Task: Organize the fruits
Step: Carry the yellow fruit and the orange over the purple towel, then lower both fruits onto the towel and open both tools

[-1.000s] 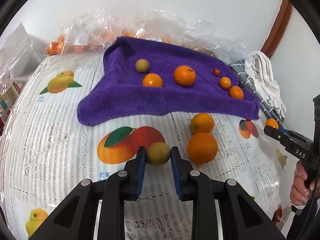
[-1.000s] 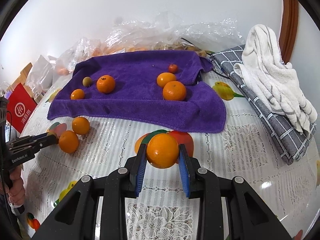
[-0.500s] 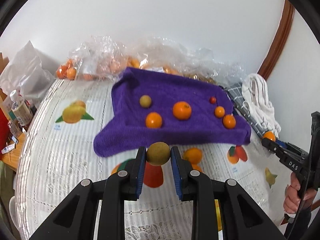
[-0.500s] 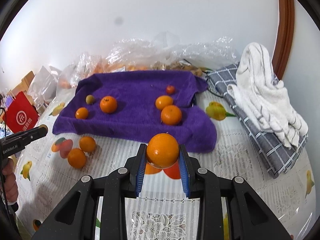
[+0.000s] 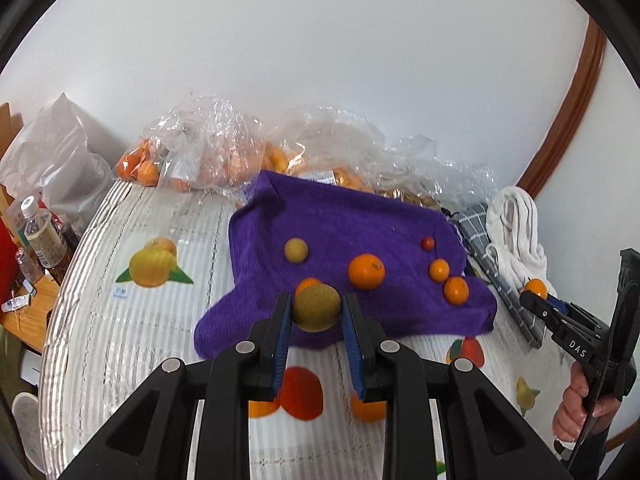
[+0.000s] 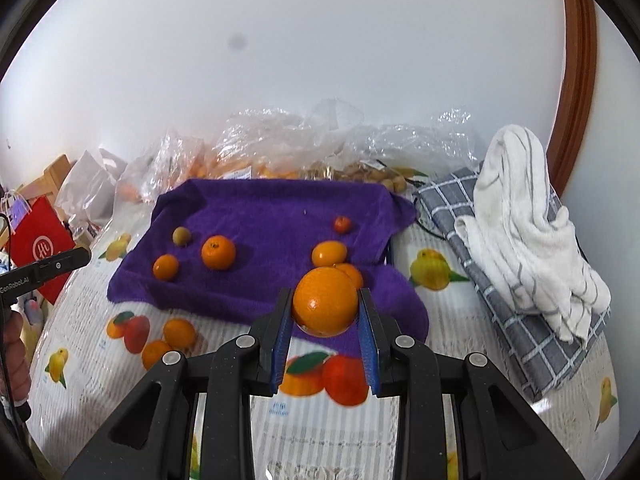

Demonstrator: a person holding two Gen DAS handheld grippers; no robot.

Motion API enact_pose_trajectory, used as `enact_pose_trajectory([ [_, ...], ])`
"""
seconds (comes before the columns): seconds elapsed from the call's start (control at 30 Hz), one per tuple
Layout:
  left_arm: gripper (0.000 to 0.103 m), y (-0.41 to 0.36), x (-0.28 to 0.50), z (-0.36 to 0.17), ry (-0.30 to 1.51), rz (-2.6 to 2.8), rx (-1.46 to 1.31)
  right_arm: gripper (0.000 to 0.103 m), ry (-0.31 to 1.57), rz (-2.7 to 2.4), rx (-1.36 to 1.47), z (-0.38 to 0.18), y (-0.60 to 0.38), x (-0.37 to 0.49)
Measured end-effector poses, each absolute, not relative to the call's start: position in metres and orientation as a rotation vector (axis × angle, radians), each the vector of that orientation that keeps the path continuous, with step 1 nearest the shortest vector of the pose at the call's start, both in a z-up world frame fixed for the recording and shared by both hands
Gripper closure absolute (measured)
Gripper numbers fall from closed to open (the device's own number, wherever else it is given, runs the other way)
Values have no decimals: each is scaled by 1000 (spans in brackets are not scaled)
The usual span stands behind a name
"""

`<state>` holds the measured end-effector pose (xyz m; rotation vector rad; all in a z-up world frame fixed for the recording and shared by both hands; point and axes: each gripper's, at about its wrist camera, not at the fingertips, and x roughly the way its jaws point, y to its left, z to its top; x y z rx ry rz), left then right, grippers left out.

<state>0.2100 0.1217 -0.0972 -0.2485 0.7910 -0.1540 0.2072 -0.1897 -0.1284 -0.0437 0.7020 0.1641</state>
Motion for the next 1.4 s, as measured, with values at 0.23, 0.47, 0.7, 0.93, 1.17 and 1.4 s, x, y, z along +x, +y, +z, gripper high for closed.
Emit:
enact_pose_trajectory([
  [0.23,79,124,236,-99,786,-141,-251,72,680,155,-46,-119,-193,240],
  [0.47,79,130,265,-111,800,-115,-258,72,697,149,-42,-126,-198,284],
  [0.7,79,127,290,-129,829,-97,-244,72,764,150,-28,-157,-204,328],
  [0.93,79,113,312,-154,888,-94,-201,72,845,145,-5,-186,-206,363],
  [1.17,79,105,321,-171,952,-77,-179,72,880,145,-38,-199,-198,372],
  [1.4,79,100,321,-178,957,-80,-164,72,905,145,-37,-207,-198,377],
])
